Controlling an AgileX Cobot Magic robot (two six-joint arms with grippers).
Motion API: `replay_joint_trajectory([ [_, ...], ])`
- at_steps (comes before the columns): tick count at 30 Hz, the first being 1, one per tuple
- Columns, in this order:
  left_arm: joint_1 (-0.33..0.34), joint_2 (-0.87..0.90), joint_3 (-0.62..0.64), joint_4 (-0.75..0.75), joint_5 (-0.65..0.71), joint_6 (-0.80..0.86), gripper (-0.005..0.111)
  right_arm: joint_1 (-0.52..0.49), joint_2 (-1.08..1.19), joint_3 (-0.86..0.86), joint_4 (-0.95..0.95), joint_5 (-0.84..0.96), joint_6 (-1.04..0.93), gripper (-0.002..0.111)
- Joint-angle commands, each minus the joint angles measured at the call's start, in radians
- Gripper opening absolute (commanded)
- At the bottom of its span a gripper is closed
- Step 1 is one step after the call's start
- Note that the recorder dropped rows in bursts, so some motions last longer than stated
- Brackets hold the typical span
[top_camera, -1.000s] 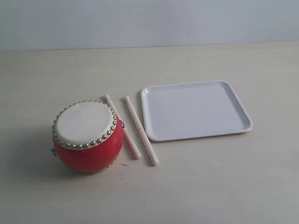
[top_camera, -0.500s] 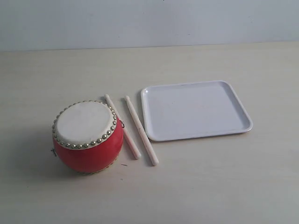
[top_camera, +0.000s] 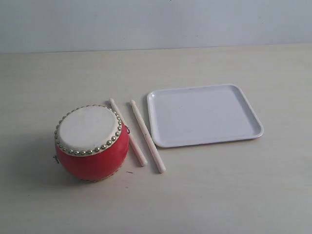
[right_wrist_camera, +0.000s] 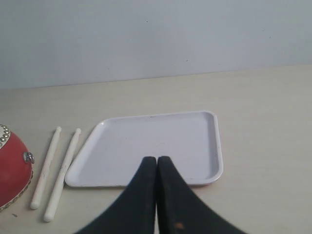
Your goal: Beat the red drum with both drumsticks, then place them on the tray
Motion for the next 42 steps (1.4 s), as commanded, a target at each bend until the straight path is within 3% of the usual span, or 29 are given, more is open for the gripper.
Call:
replay_joint_trajectory([
  [1,0.001,-0.006,0.001,0.003,-0.007,0.001,0.0,-0.006,-0.006,0.004,0.004,-0.006,-0.001,0.0],
  [10,0.001,-0.006,0.001,0.009,-0.07,0.119,0.0,-0.006,-0.006,0.004,0.004,-0.006,-0.001,0.0],
  [17,0.001,-0.006,0.001,-0.393,-0.194,0.068,0.0,-0.006,-0.006,0.004,0.004,-0.006,-0.001,0.0],
  [23,0.001,-0.006,0.001,-0.502,-0.236,-0.019,0.0,-0.006,-0.006,0.004,0.004,-0.006,-0.003,0.0],
  [34,0.001,-0.006,-0.003,-0.514,-0.222,-0.093,0.0,-0.006,-0.006,0.004,0.004,-0.006,-0.003,0.0],
  [42,0.001,-0.006,-0.15,-0.525,-0.131,-0.078,0.0,-0.006,-0.006,0.004,0.004,-0.006,-0.001,0.0],
])
